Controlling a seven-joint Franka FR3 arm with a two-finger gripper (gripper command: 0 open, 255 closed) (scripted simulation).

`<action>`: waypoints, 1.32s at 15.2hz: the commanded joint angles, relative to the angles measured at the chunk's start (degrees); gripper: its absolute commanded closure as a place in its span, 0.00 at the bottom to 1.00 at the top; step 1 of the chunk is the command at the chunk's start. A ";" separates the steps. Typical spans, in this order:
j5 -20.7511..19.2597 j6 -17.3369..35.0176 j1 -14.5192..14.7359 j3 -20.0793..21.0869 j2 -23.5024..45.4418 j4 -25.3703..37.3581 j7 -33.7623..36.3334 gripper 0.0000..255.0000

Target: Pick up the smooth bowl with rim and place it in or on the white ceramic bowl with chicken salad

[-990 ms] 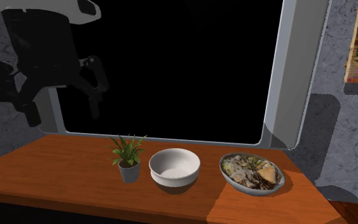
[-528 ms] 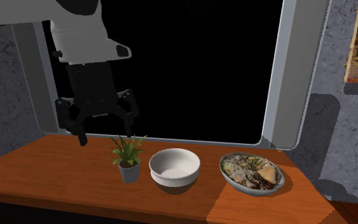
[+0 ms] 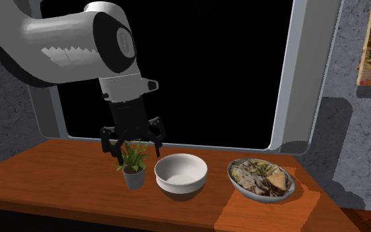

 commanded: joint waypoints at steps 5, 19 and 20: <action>3.16 5.01 -2.17 -0.10 12.00 7.43 -3.01 0.00; 4.74 9.90 -3.48 0.73 17.23 7.73 -4.11 0.00; 4.74 9.90 -3.48 0.74 17.23 7.73 -4.10 0.00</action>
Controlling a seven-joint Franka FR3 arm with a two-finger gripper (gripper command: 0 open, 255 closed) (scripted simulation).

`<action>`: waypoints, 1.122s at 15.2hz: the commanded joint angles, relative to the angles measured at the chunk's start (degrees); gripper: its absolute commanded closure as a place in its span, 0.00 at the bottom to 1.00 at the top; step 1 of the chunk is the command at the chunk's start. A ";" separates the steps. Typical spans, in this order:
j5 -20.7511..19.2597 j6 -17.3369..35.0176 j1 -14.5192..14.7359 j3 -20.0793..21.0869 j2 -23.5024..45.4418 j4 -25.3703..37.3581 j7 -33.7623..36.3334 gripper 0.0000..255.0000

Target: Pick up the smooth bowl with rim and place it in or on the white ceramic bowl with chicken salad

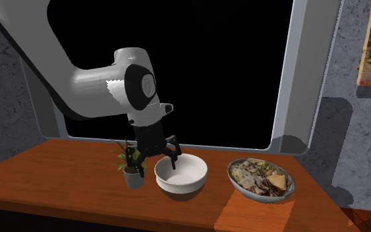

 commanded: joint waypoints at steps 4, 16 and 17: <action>0.23 1.53 -0.44 0.15 2.04 -0.01 -0.47 1.00; -1.10 -2.35 0.88 -0.73 -2.42 -0.55 0.51 1.00; -1.27 -3.02 0.97 -0.84 -3.05 -0.50 0.56 1.00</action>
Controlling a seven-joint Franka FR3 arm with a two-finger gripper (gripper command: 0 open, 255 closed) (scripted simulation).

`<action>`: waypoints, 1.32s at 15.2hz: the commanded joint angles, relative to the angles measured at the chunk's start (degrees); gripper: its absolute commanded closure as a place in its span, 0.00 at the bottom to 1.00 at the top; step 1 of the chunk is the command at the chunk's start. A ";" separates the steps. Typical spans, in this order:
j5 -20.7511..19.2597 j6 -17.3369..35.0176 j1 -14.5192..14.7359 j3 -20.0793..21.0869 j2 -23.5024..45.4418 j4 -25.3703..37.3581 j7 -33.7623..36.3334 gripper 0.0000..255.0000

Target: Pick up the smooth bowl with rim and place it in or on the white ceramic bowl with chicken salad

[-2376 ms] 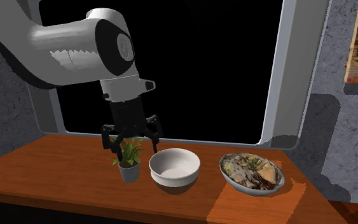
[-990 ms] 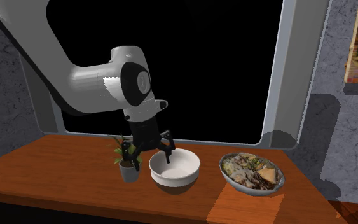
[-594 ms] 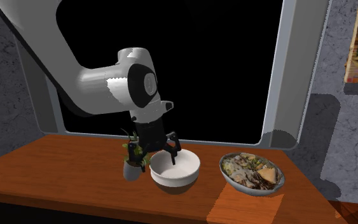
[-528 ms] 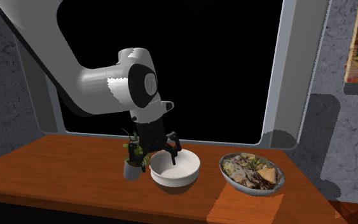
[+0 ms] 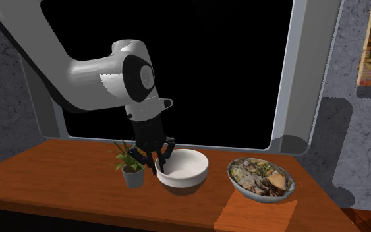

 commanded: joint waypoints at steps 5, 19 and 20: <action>-1.05 -4.10 0.56 -0.52 -3.73 0.47 0.30 1.00; -2.90 -14.12 1.31 -1.03 -11.07 3.38 0.56 1.00; -3.00 -14.86 1.35 -1.04 -11.52 3.68 0.56 1.00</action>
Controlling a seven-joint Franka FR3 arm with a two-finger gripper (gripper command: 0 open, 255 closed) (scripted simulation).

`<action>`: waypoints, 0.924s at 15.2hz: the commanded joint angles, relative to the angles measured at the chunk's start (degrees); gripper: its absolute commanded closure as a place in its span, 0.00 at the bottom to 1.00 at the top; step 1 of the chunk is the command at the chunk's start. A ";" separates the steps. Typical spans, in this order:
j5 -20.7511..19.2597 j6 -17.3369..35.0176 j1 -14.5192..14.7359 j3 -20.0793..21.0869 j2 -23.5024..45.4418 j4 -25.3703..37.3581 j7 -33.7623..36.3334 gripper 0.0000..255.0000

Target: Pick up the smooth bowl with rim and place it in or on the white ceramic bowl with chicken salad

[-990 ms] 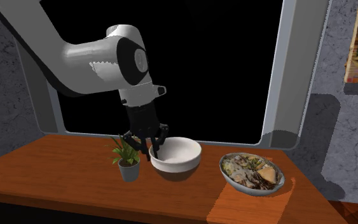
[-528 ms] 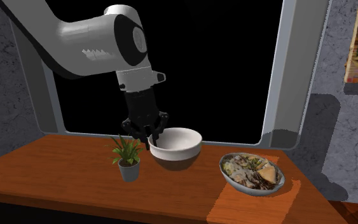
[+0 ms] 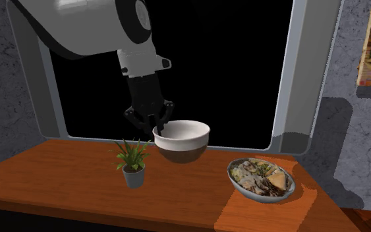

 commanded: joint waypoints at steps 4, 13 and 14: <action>0.31 -1.63 -1.54 -1.20 -0.62 1.41 -3.15 1.00; 4.73 -2.26 -9.24 -5.47 4.45 8.25 -17.55 1.00; 5.39 -2.47 -10.20 -5.81 5.27 9.35 -19.16 1.00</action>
